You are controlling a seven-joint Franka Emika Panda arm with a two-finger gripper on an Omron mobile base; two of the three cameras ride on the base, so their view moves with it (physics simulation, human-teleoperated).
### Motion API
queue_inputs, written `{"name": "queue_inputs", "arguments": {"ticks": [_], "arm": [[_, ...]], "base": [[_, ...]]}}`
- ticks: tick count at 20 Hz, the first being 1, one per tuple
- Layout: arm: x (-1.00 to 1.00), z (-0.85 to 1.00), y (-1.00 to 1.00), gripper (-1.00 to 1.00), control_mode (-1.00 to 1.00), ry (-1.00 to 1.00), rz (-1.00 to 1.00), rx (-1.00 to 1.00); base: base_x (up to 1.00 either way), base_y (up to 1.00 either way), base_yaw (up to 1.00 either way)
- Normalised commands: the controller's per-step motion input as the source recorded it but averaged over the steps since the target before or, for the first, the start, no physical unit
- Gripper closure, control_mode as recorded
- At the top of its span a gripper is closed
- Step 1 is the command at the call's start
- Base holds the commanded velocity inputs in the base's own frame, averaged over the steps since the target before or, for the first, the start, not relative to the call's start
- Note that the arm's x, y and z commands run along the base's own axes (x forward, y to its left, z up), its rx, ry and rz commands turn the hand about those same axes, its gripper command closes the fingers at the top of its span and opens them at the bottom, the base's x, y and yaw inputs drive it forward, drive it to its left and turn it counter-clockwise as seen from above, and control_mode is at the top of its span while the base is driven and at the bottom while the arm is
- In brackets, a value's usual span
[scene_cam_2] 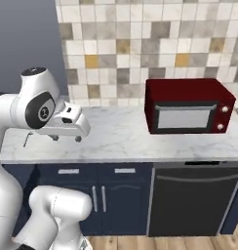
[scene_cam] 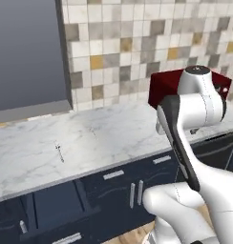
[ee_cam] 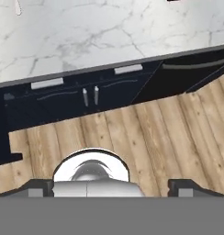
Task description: Organize the utensils by type. Pick up the wooden spoons from the counter and place them in the open cabinet. Then pick up the metallic utensils from the counter and place them in the open drawer.
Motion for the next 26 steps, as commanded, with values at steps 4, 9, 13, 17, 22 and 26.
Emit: {"name": "queue_inputs", "arguments": {"ticks": [4, 9, 13, 17, 22, 26], "arm": [[0.00, 0.00, 0.00, -1.00, 1.00, 0.00, 0.00, 0.00], [0.00, 0.00, 0.00, -1.00, 1.00, 0.00, 0.00, 0.00], [0.00, 0.00, 0.00, -1.00, 1.00, 0.00, 0.00, 0.00], [0.00, 0.00, 0.00, -1.00, 1.00, 0.00, 0.00, 0.00], [0.00, 0.00, 0.00, -1.00, 1.00, 0.00, 0.00, 0.00], [0.00, 0.00, 0.00, -1.00, 1.00, 0.00, 0.00, 0.00]], "base": [[0.00, -0.56, 0.76], [0.04, -0.42, 0.83], [0.22, -0.46, 0.61], [0.01, -0.76, 0.17], [0.12, -0.35, 0.39], [0.31, -0.14, 0.65]]}}
